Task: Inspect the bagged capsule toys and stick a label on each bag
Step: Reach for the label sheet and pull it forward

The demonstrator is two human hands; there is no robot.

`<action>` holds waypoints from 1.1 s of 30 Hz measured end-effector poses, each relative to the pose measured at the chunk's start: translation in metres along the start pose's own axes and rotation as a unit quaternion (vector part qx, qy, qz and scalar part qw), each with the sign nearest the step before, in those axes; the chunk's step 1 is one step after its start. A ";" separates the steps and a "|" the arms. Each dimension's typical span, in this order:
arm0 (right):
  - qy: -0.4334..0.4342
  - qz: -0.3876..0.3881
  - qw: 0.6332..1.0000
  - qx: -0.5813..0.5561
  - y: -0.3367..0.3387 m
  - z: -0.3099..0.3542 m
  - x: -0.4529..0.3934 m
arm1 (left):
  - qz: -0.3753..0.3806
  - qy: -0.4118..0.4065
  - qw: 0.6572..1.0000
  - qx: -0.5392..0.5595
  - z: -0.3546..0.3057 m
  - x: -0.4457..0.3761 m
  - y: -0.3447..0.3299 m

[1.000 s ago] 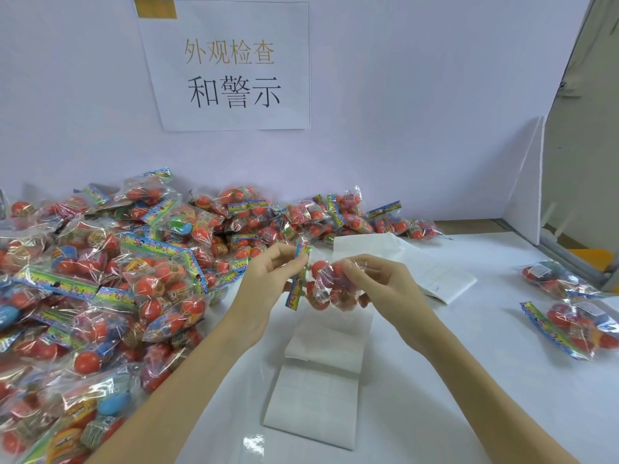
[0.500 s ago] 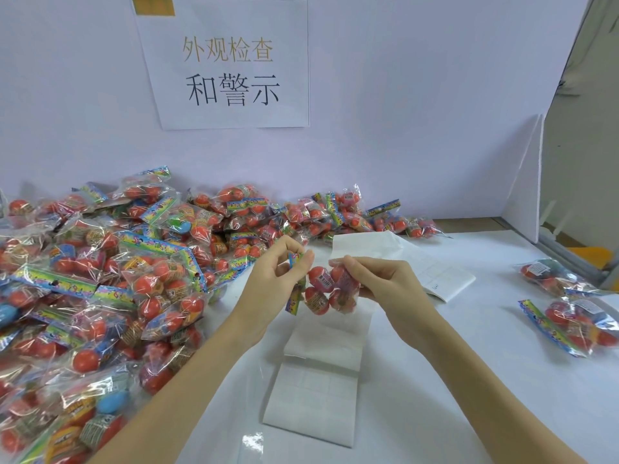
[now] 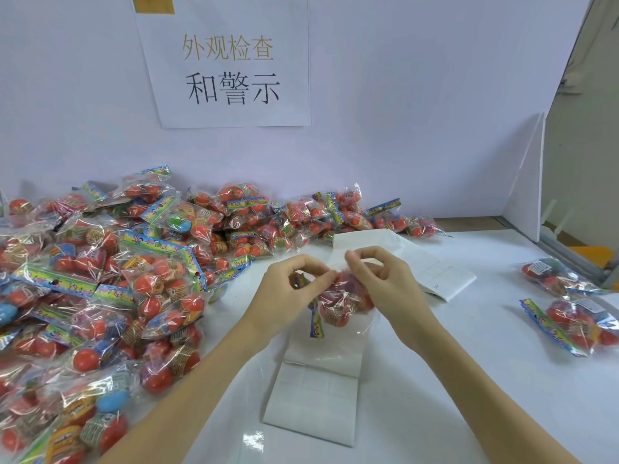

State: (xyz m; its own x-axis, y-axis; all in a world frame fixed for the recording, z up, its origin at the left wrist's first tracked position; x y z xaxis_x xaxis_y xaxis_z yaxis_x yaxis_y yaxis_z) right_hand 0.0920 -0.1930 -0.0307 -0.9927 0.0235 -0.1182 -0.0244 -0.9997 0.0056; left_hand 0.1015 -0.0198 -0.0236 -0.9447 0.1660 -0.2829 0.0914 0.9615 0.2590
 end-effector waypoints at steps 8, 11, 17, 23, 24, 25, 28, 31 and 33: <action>-0.009 0.068 0.987 -0.146 -0.004 0.003 -0.001 | -0.022 0.121 0.969 0.215 0.018 -0.001 0.007; -0.026 0.067 0.987 -0.140 -0.005 0.002 0.000 | 0.007 0.086 0.985 0.152 0.012 -0.002 0.005; -0.026 0.059 0.988 -0.137 -0.008 0.004 0.001 | -0.046 0.036 0.990 0.127 0.005 -0.001 0.009; -0.006 0.070 0.986 -0.149 -0.009 0.009 0.003 | -0.038 0.118 0.944 0.306 0.011 -0.002 0.006; -0.009 0.062 0.986 -0.155 -0.009 0.009 0.003 | -0.029 0.150 0.925 0.348 0.014 -0.001 0.002; -0.011 0.053 0.985 -0.161 -0.008 0.008 0.003 | -0.022 0.176 0.910 0.375 0.016 0.000 -0.001; -0.006 0.023 0.986 -0.163 -0.006 0.008 0.003 | -0.014 0.200 0.892 0.405 0.019 0.001 -0.006; 0.001 -0.027 0.991 -0.134 0.000 0.006 0.001 | -0.010 0.184 0.897 0.401 0.020 0.000 -0.008; 0.032 -0.057 0.994 -0.093 0.006 0.010 0.002 | -0.001 0.150 0.924 0.352 0.020 -0.002 -0.007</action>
State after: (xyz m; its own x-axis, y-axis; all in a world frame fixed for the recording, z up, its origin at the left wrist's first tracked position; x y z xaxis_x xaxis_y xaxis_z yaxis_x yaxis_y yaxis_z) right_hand 0.0889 -0.1994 -0.0206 -0.9752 0.1420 -0.1696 -0.1082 -0.9750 -0.1940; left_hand 0.1087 -0.0226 -0.0432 -0.9802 0.1976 0.0137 0.1721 0.8835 -0.4356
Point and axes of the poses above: each hand's wrist, its own x-axis away from the middle knuckle, its own y-axis out of the back of the hand, z = x × y, the point moved 8 cm from there along -x, towards the middle knuckle
